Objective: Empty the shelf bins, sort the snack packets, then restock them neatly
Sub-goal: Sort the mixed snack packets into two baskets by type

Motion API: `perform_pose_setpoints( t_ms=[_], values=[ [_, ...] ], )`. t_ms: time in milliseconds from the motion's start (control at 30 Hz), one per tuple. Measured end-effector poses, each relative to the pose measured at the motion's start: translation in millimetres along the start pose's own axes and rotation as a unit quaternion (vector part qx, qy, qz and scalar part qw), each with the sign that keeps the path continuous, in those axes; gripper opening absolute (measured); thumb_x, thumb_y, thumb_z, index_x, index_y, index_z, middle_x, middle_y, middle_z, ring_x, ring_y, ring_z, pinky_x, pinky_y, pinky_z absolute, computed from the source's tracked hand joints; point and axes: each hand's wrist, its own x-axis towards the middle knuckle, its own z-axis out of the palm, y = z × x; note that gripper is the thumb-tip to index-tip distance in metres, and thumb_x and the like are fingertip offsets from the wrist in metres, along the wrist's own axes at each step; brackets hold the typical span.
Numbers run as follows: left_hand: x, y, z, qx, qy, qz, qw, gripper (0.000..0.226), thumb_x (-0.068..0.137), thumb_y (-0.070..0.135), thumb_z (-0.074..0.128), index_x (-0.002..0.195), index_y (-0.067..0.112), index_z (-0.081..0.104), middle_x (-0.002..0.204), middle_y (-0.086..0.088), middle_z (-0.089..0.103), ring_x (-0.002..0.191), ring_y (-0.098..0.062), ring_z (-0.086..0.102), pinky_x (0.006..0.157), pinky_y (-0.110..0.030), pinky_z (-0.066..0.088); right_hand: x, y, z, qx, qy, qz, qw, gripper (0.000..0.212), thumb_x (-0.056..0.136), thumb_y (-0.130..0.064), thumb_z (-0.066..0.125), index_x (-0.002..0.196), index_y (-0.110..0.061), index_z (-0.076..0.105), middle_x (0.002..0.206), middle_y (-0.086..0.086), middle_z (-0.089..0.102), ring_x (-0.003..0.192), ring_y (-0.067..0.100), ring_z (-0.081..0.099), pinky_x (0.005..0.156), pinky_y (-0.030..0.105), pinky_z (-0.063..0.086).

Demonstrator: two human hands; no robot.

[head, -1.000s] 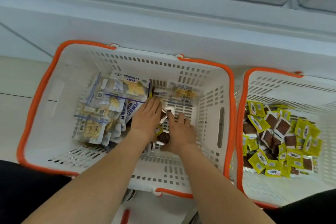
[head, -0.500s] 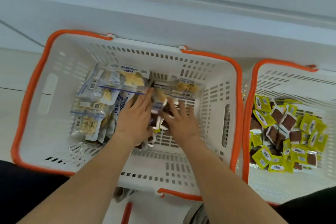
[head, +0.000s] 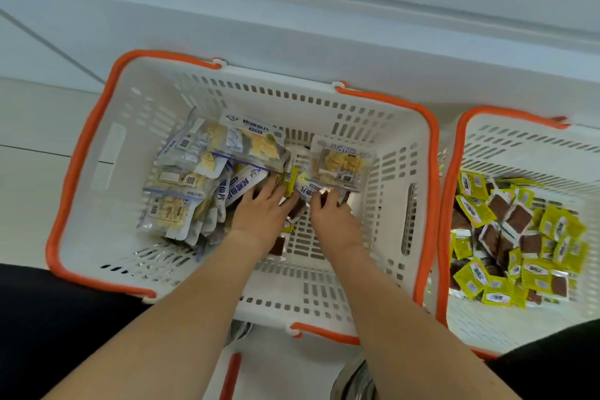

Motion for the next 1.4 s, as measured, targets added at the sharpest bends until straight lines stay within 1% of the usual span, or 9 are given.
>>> perform_pose_setpoints(
  t_ms=[167,300,467,533,633,767,900,1167,1400],
  values=[
    [12,0,-3,0.043,0.039,0.007,0.998,0.070,0.081,0.064,0.075,0.135,0.023,0.060,0.150,-0.006,0.040,0.144,-0.029,0.029,0.114,-0.056,0.031,-4,3,8,0.041,0.026,0.068,0.997,0.089,0.079,-0.005,0.080,0.149,-0.007,0.027,0.147,0.028,0.034,0.108,0.041,0.060,0.081,0.041,0.057],
    [18,3,2,0.064,0.028,0.017,0.997,0.078,0.082,0.071,0.070,0.136,0.017,0.057,0.145,-0.005,0.050,0.140,-0.029,0.037,0.114,-0.059,0.029,-2,4,13,0.048,0.048,0.063,0.996,0.082,0.083,-0.006,0.076,0.149,-0.009,0.028,0.159,0.030,0.023,0.116,0.043,0.055,0.083,0.044,0.054],
    [14,-8,-2,0.075,-0.051,0.042,0.995,0.128,0.057,0.099,0.060,0.152,0.016,0.042,0.153,-0.002,0.048,0.145,-0.027,0.039,0.121,-0.061,0.017,1,2,13,0.074,0.101,0.074,0.989,0.069,0.079,-0.005,0.078,0.136,-0.011,0.039,0.128,0.023,0.057,0.104,0.038,0.064,0.076,0.042,0.054],
    [7,0,2,0.121,-0.057,0.035,0.990,0.131,0.057,0.096,0.064,0.153,0.011,0.036,0.152,-0.008,0.044,0.146,-0.032,0.034,0.120,-0.067,0.014,4,3,20,0.142,0.122,0.107,0.977,0.080,0.078,-0.006,0.080,0.143,-0.014,0.034,0.135,0.021,0.047,0.115,0.039,0.056,0.090,0.044,0.052],
    [4,19,4,0.129,-0.058,0.006,0.990,0.093,0.078,0.056,0.078,0.146,0.003,0.042,0.141,-0.015,0.050,0.136,-0.037,0.040,0.116,-0.071,0.020,9,6,25,0.202,0.116,0.129,0.964,0.108,0.078,-0.002,0.081,0.161,-0.015,0.013,0.151,0.025,0.030,0.131,0.042,0.043,0.102,0.045,0.048],
    [8,25,-6,0.088,-0.039,0.003,0.995,0.032,0.090,0.012,0.065,0.121,0.007,0.060,0.114,-0.010,0.066,0.116,-0.032,0.058,0.117,-0.069,0.023,10,11,20,0.181,0.101,0.107,0.972,0.103,0.079,-0.001,0.080,0.158,-0.015,0.016,0.135,0.021,0.052,0.120,0.036,0.053,0.090,0.041,0.051],
    [5,24,-7,0.087,-0.012,0.016,0.996,0.022,0.088,0.006,0.067,0.109,0.010,0.064,0.100,-0.006,0.069,0.103,-0.030,0.063,0.117,-0.071,0.021,4,13,14,0.130,0.090,0.100,0.982,0.075,0.083,-0.008,0.079,0.141,-0.016,0.032,0.121,0.016,0.064,0.108,0.033,0.063,0.074,0.041,0.052],
    [1,19,-2,0.062,-0.018,0.048,0.997,0.022,0.084,0.012,0.072,0.095,0.022,0.056,0.086,0.001,0.062,0.095,-0.028,0.066,0.121,-0.068,0.014,1,14,22,0.212,0.074,0.125,0.966,0.075,0.085,-0.005,0.074,0.145,-0.011,0.029,0.112,0.017,0.066,0.108,0.034,0.057,0.072,0.039,0.046],
    [4,9,-10,-0.078,-0.015,0.046,0.996,0.023,0.088,0.032,0.071,0.111,0.030,0.064,0.099,0.003,0.071,0.102,-0.027,0.068,0.113,-0.052,0.028,-1,13,14,0.480,0.087,0.157,0.859,0.092,0.080,-0.003,0.077,0.155,-0.016,0.026,0.121,0.014,0.059,0.104,0.032,0.062,0.079,0.040,0.053]
  ],
)
